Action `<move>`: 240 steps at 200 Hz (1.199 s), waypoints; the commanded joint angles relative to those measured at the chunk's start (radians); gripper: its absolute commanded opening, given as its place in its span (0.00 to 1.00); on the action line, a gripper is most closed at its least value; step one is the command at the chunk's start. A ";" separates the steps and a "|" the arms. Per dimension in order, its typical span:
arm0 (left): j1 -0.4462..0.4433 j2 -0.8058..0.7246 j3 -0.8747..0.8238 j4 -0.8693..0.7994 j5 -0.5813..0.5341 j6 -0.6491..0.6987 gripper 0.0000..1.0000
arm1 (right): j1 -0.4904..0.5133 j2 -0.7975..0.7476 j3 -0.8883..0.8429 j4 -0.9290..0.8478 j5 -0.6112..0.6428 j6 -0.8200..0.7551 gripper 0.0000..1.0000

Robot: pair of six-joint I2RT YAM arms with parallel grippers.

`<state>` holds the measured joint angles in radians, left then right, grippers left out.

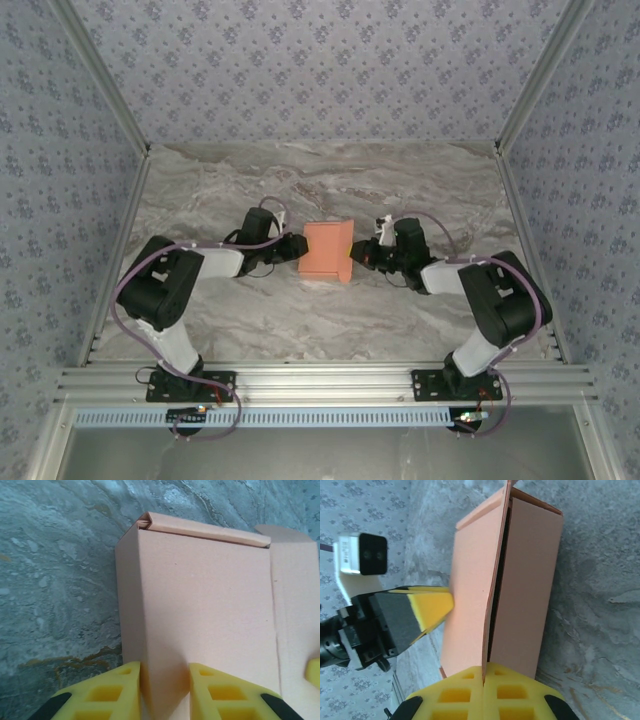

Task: Fold the paper box

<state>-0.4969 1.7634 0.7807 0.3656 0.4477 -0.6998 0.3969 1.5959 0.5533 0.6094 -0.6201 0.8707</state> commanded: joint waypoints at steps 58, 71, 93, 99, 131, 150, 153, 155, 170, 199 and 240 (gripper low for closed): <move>-0.035 0.060 0.020 0.017 0.095 -0.015 0.29 | 0.041 -0.123 0.021 -0.034 0.026 0.000 0.05; -0.038 0.069 0.027 0.017 0.097 -0.013 0.30 | 0.050 -0.125 0.026 -0.044 0.037 0.000 0.05; -0.044 0.083 0.036 0.015 0.097 -0.012 0.31 | 0.059 -0.126 0.031 -0.058 0.054 0.005 0.06; -0.044 0.087 0.038 0.015 0.098 -0.010 0.32 | 0.062 -0.128 0.033 -0.060 0.059 0.007 0.06; -0.047 0.103 0.045 0.020 0.099 -0.010 0.34 | 0.081 -0.132 0.049 -0.085 0.082 0.013 0.09; -0.050 0.110 0.050 0.026 0.101 -0.010 0.35 | 0.101 -0.130 0.065 -0.118 0.113 0.013 0.11; -0.051 0.112 0.049 0.027 0.101 -0.009 0.34 | 0.104 -0.130 0.068 -0.122 0.118 0.013 0.12; -0.051 0.114 0.050 0.027 0.101 -0.010 0.34 | 0.107 -0.130 0.070 -0.125 0.120 0.013 0.12; -0.053 0.120 0.052 0.033 0.104 -0.011 0.35 | 0.125 -0.125 0.078 -0.144 0.152 0.014 0.13; -0.054 0.123 0.057 0.040 0.102 -0.014 0.35 | 0.161 -0.122 0.086 -0.198 0.237 0.007 0.13; -0.053 0.083 0.053 0.014 0.047 0.002 0.39 | 0.217 -0.121 0.111 -0.293 0.364 -0.028 0.13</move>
<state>-0.5396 1.8664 0.8242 0.4229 0.5228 -0.7166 0.5789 1.4734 0.6468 0.4530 -0.3737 0.8864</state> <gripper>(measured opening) 0.378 0.131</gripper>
